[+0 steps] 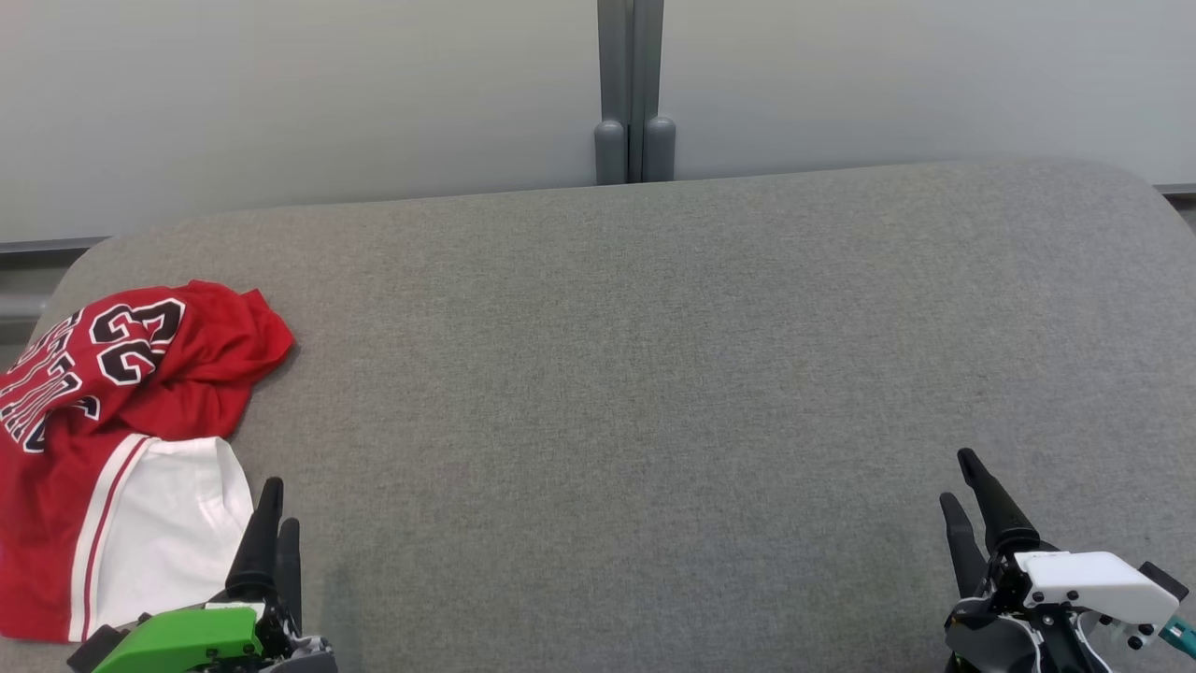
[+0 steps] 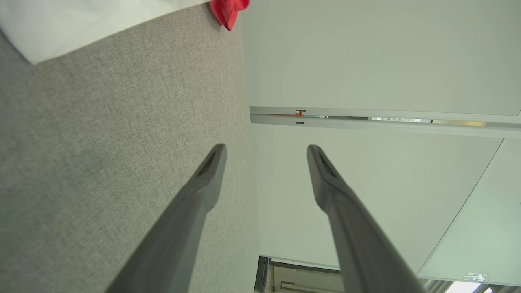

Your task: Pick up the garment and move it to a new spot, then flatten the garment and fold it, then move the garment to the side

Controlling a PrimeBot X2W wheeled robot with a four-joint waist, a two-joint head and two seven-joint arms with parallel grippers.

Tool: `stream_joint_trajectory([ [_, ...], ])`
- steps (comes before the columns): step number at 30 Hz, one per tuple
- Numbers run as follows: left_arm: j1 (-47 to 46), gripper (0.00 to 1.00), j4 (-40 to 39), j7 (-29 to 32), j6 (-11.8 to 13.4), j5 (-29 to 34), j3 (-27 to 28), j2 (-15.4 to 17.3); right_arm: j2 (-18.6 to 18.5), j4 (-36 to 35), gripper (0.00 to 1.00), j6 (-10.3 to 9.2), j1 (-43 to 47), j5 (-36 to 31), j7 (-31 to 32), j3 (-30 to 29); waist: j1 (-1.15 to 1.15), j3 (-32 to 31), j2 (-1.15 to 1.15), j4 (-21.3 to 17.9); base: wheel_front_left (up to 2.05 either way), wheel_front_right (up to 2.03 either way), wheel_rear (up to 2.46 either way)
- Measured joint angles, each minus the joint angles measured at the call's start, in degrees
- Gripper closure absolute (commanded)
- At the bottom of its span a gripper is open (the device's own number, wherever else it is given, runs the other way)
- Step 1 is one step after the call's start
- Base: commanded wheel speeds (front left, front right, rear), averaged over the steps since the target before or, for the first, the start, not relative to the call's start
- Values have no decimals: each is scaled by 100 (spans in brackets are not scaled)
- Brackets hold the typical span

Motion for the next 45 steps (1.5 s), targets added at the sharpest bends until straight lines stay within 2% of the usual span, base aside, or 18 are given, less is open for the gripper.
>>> stream_joint_trajectory([
  [6,76,0,-98,-178,0,116,-154,0,-1,-23,0,-3,101,-194,-188,67,0,-30,0,4,0,0,0],
  [16,120,0,-349,-475,15,1054,-259,4,-7,-189,0,-3,148,-1020,-483,62,0,-76,0,13,0,0,0],
  [30,180,0,-703,-828,293,2665,-694,9,-18,-595,0,-3,231,-2873,-835,129,0,-128,0,22,0,0,0],
  [36,186,0,-789,-978,339,3478,-835,12,-29,-781,0,-2,281,-3810,-977,277,0,-144,0,26,0,0,0],
  [45,276,0,-837,-1173,428,4418,-920,21,-35,-883,0,-2,322,-4853,-1172,407,0,-167,0,32,0,0,0],
])
